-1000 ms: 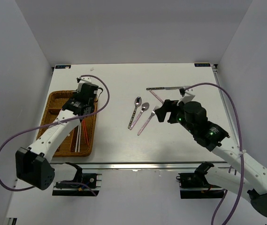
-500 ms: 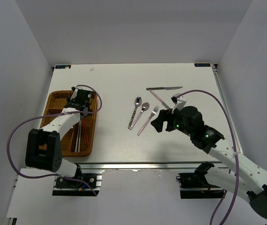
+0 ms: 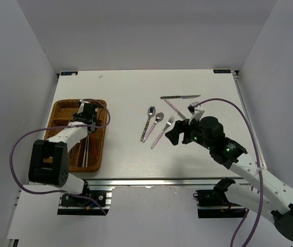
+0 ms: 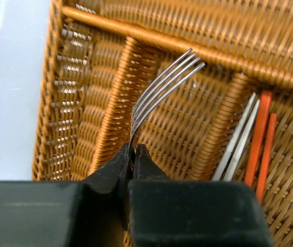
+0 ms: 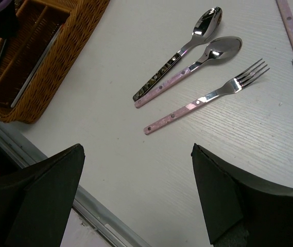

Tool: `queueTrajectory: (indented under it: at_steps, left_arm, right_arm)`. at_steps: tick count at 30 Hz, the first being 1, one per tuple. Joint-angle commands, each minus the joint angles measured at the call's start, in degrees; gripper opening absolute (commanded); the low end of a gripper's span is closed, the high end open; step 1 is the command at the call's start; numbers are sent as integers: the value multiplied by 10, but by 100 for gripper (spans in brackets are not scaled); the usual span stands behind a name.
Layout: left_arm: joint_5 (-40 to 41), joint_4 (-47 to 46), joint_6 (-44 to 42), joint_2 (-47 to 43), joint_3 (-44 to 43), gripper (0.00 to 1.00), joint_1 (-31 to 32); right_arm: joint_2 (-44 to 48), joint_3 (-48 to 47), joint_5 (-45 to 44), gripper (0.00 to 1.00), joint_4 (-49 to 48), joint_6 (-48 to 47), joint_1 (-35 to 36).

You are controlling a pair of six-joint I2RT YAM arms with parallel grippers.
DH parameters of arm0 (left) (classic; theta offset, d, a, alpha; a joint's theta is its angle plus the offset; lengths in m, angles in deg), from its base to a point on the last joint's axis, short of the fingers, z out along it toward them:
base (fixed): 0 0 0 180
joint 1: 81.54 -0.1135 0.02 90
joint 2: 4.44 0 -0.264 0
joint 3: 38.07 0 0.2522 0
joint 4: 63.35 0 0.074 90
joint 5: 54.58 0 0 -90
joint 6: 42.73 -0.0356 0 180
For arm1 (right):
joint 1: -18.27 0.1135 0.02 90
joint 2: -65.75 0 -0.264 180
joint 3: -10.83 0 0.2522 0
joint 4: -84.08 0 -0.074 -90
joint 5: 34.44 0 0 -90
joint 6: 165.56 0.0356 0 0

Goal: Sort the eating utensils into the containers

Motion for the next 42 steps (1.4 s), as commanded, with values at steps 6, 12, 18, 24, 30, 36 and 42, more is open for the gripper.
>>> queueTrajectory:
  at_steps: [6, 12, 18, 24, 30, 36, 42]
  left_arm:
    - [33, 4, 35, 20, 2, 54, -2]
    - [39, 36, 53, -16, -19, 83, -2]
    - [-4, 90, 93, -122, -64, 98, -2]
    - [-173, 139, 184, -225, -86, 98, -2]
    - [-325, 91, 207, -371, -44, 98, -3]
    - [-317, 70, 210, -446, 9, 98, -2]
    - [-315, 49, 215, -503, 57, 98, -2]
  right_arm:
    - [-6, -15, 8, 89, -27, -5, -2]
    - [-21, -32, 2, 89, -17, -7, -1]
    - [-71, -42, -57, 89, -17, 31, -1]
    - [-210, -114, -257, 89, 59, 92, 39]
    - [-315, -194, -340, 89, 125, 229, 58]
    - [-427, -236, -373, 86, 130, 271, 97]
    - [-539, -310, -381, 79, 200, 314, 107]
